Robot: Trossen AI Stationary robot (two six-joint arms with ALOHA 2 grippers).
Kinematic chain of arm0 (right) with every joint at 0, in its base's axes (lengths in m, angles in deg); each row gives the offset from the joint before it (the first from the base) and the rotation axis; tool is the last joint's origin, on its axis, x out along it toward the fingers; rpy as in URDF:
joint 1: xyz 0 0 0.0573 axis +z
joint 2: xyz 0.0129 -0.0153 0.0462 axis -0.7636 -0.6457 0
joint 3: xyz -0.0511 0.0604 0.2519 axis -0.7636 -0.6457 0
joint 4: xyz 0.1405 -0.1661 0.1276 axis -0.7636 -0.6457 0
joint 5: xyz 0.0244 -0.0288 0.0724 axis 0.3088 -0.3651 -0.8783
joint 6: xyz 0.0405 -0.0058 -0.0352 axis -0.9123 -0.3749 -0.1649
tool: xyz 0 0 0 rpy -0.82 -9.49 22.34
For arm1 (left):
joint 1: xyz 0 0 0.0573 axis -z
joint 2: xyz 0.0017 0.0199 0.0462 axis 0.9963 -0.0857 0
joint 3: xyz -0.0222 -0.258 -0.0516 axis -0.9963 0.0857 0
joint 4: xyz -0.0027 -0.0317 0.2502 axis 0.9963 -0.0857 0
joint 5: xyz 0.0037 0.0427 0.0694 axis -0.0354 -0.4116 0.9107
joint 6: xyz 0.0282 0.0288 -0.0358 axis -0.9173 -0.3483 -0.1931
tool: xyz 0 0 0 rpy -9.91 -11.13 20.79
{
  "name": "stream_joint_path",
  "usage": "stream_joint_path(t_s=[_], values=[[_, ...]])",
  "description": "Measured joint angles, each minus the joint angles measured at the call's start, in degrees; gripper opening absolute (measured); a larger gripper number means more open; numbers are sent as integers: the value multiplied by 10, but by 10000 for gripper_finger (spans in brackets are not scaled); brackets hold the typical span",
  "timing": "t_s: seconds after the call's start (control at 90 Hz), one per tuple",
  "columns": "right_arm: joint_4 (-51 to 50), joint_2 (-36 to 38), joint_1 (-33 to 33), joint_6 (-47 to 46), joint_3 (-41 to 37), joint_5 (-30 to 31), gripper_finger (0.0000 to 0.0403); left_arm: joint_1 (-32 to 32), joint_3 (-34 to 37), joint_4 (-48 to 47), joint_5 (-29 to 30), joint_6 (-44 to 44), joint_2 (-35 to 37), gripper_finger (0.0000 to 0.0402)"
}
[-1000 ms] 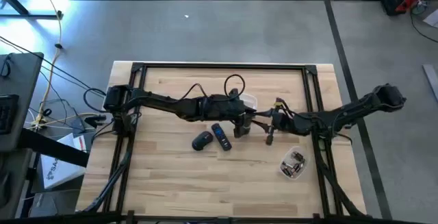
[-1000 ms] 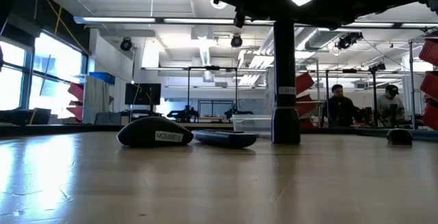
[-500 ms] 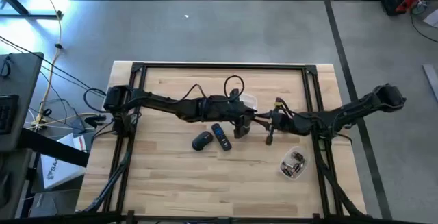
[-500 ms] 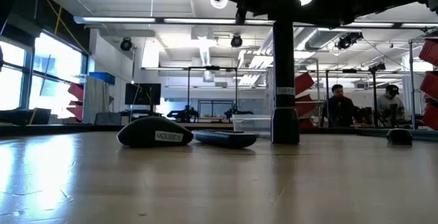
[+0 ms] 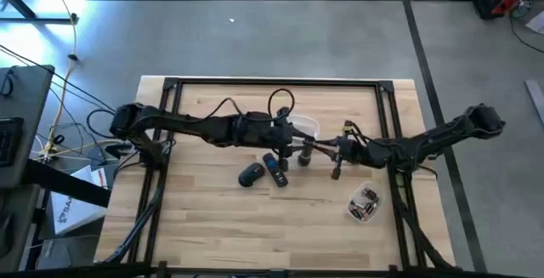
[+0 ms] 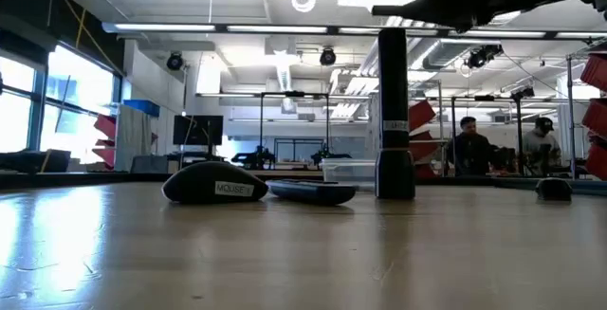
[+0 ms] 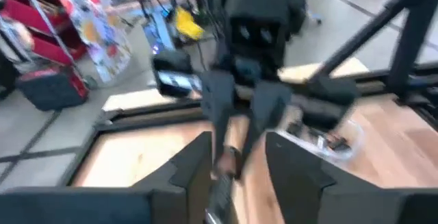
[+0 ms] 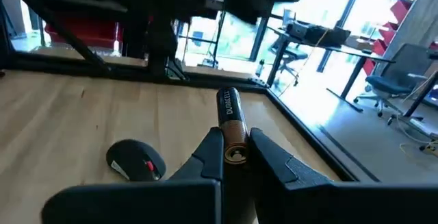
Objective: Insert battery
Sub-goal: Insert the black battery into the flashlight
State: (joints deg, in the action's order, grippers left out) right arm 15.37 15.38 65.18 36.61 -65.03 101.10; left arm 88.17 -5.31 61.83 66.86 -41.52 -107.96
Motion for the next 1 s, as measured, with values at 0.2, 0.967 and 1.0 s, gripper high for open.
stream_joint_path(t_s=[0.2, 0.967, 1.0], values=[[-3, 41, 0, 13, 0, -8, 10, 0, 0, 13, -1, -5, 1, 161], [-22, 135, 0, 27, 0, -114, 10, -36, 141, 492, -133, -21, -55, 160], [-22, 135, 0, 26, 1, -114, 10, -36, 141, 496, -131, -20, -55, 160]])
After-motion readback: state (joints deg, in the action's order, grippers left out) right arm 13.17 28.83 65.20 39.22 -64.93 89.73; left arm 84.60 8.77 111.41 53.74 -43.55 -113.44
